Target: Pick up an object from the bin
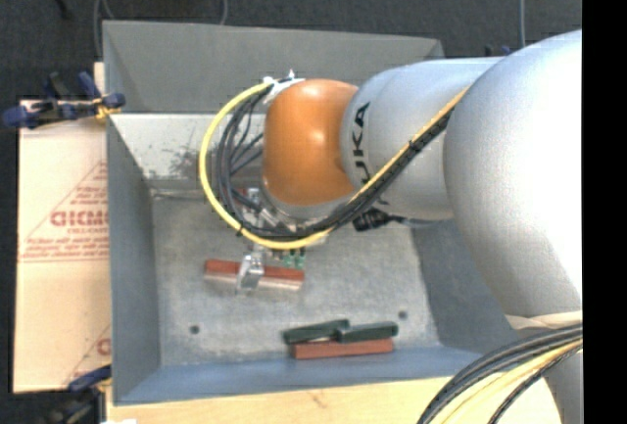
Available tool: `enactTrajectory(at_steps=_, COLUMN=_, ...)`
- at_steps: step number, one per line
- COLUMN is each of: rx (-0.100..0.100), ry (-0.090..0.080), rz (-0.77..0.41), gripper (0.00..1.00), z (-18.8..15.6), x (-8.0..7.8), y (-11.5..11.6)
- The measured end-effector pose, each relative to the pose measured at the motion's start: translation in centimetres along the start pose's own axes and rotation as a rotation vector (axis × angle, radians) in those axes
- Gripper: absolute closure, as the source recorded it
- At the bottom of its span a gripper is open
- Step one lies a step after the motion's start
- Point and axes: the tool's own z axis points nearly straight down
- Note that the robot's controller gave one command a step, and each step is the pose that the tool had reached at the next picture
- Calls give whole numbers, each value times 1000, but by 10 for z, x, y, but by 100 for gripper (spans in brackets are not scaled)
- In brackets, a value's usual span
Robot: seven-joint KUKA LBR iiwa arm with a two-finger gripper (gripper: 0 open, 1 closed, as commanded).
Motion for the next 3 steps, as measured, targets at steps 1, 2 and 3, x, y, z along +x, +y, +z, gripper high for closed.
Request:
enactTrajectory(at_steps=1, rx=-4, ry=2, rz=142, gripper=100, z=44, x=-14, y=-4)
enactTrajectory(at_steps=2, rx=-4, ry=2, rz=143, gripper=100, z=44, x=-14, y=-4)
enactTrajectory(at_steps=3, rx=-3, ry=-6, rz=139, gripper=100, z=-130, x=22, y=50)
